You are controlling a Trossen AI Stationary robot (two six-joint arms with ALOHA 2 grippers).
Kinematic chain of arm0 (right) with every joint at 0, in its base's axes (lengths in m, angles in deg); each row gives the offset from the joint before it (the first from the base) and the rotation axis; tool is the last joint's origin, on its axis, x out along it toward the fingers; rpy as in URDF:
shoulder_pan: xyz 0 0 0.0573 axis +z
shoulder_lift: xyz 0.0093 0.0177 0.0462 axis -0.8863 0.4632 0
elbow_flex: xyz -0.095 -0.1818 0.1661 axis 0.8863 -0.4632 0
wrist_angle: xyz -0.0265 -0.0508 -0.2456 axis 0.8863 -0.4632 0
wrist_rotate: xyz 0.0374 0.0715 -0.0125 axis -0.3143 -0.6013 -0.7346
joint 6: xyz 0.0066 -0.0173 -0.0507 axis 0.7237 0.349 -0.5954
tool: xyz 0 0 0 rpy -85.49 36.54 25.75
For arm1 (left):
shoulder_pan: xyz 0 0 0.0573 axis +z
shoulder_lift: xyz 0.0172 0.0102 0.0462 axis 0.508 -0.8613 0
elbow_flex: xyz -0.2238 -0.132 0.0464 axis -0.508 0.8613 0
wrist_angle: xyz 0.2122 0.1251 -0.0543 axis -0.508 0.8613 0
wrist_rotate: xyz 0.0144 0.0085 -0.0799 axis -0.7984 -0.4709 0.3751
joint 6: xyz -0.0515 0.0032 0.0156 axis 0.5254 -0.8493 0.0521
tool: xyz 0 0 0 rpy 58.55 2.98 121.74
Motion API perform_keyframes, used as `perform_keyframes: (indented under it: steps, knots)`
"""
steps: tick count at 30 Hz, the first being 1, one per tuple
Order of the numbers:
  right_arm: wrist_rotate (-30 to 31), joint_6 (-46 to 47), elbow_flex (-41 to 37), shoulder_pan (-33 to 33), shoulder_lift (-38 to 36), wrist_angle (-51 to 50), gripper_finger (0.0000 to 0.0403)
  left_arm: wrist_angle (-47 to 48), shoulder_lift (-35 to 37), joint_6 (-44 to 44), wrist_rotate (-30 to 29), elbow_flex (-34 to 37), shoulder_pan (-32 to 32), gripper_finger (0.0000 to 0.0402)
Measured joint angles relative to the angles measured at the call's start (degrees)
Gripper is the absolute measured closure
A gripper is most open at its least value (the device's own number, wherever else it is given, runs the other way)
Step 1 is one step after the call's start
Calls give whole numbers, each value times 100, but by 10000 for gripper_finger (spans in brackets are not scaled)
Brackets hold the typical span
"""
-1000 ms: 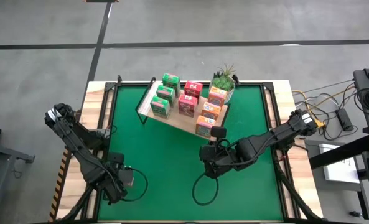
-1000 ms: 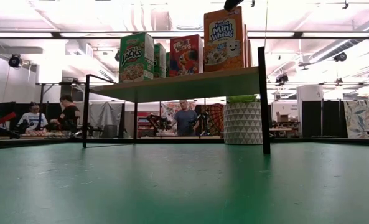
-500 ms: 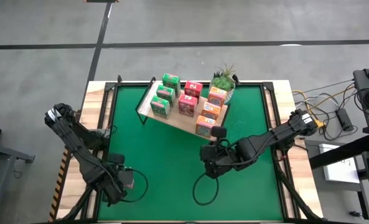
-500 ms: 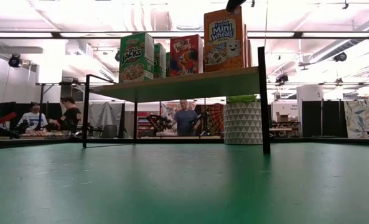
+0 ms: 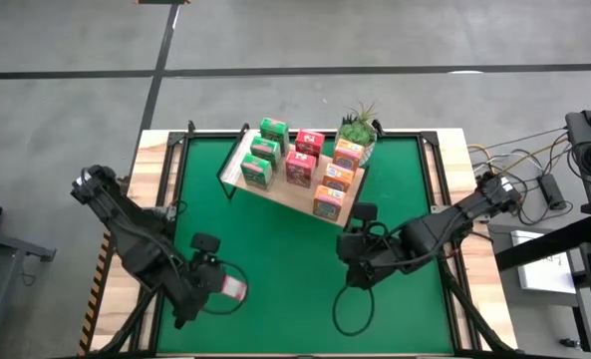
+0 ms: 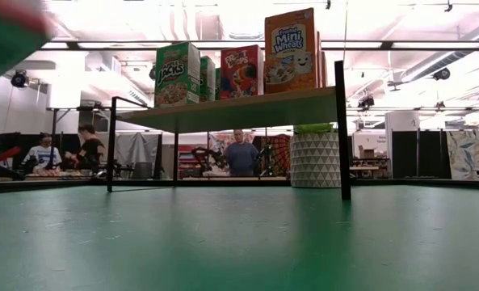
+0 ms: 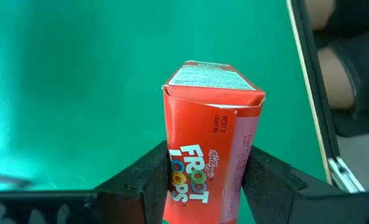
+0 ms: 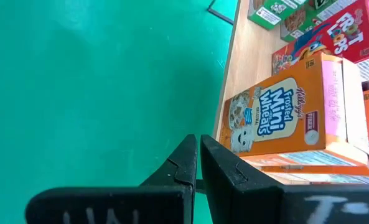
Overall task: Stack cereal on shelf
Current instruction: Put the red cereal box aligned with the other red cereal boxes on the shelf
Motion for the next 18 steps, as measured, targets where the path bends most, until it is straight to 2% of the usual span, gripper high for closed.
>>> perform_keyframes:
  steps: [8,18]
  knots:
    - [4,-39,-251,168,-208,47,390,4,0,-1667,-132,-802,985,241]
    - [3,65,-595,168,-454,70,390,-65,0,-3328,-212,-1148,2448,241]
